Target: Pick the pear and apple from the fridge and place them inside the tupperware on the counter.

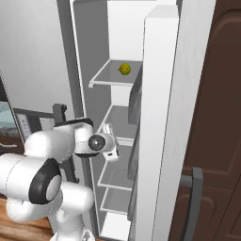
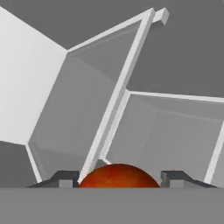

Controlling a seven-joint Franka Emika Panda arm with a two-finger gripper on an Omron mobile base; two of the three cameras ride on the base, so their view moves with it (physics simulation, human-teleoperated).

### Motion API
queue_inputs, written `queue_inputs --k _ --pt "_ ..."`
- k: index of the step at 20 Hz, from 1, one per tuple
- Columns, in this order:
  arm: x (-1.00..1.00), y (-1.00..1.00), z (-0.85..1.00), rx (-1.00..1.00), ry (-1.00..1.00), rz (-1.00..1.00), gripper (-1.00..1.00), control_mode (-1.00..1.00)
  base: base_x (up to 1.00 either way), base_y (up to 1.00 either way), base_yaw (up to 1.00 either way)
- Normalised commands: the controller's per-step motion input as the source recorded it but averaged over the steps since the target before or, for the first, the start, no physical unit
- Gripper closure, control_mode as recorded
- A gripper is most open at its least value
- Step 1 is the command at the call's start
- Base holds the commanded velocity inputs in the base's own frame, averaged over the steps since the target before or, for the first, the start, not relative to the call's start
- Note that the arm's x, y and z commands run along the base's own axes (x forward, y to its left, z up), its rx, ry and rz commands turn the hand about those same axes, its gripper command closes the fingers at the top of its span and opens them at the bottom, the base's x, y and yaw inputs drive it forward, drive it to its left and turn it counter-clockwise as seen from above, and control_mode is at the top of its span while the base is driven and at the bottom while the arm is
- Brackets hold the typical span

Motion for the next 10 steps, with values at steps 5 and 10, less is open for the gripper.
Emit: queue_inputs --k 5,10 --pt "-0.55 0.0 0.97 0.0 0.29 0.0 1.0 -1.0 0.0 0.0 0.0" --pt "-0.38 0.0 1.0 0.0 0.39 0.0 1.0 -1.0 0.0 0.0 0.0"
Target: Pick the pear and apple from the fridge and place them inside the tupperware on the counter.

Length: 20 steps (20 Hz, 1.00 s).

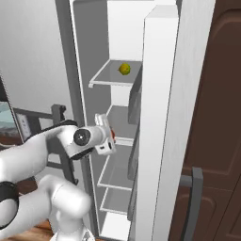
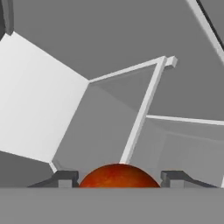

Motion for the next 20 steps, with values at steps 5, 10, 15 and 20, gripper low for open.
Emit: queue_inputs --k 5,10,15,20 --pt "-0.39 0.0 1.0 0.0 0.46 0.0 1.0 -1.0 0.0 0.0 0.0" --pt "-0.56 0.0 0.73 0.0 0.42 0.0 1.0 -1.0 0.0 0.0 0.0" --pt "-0.76 0.11 0.35 0.0 0.1 0.0 1.0 -1.0 0.0 0.0 0.0" --pt "-0.63 0.34 0.19 -0.05 0.0 0.0 1.0 -1.0 0.0 0.0 0.0"
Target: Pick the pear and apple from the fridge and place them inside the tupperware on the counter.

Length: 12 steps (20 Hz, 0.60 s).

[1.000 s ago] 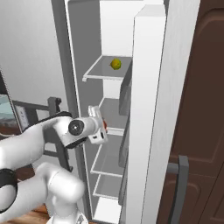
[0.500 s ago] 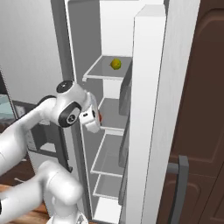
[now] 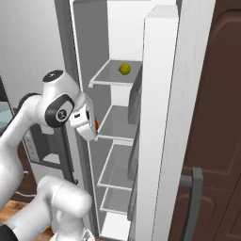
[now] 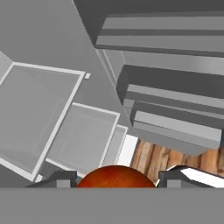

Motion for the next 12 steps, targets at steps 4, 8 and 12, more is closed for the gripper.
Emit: queue_inputs --k 4,8,12 --pt "-0.59 0.35 0.13 -0.11 0.04 0.0 1.0 -1.0 0.0 0.0 0.0" --pt "-0.35 0.17 0.0 -0.03 0.0 0.0 1.0 -1.0 0.0 0.0 0.0" --pt "-0.36 0.12 0.0 0.0 0.0 0.0 1.0 -1.0 0.0 0.0 0.0"
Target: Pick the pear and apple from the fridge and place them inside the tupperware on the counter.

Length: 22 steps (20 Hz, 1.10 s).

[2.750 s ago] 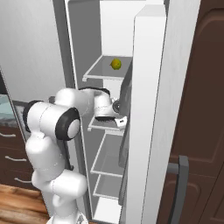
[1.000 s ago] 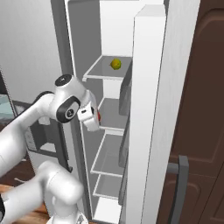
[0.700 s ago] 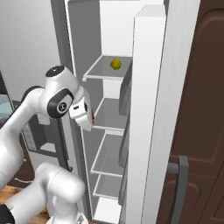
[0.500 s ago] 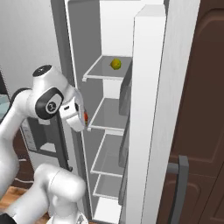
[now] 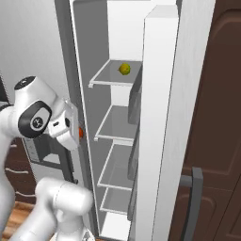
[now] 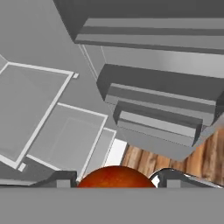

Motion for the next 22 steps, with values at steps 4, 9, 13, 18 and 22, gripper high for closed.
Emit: queue_inputs --k 4,9,13,18,22 --pt "-0.29 0.15 0.0 0.0 0.0 0.0 1.0 1.0 -0.24 0.36 0.0" --pt "0.0 0.0 0.0 0.0 0.0 0.0 1.0 1.0 -0.33 0.97 0.0" --pt "0.0 0.0 0.0 0.0 0.0 0.0 1.0 1.0 -0.15 1.0 0.0" --pt "0.0 0.0 0.0 0.0 0.0 0.0 1.0 1.0 0.01 1.0 0.0" --pt "0.0 0.0 0.0 0.0 0.0 0.0 1.0 1.0 0.35 1.0 0.0"
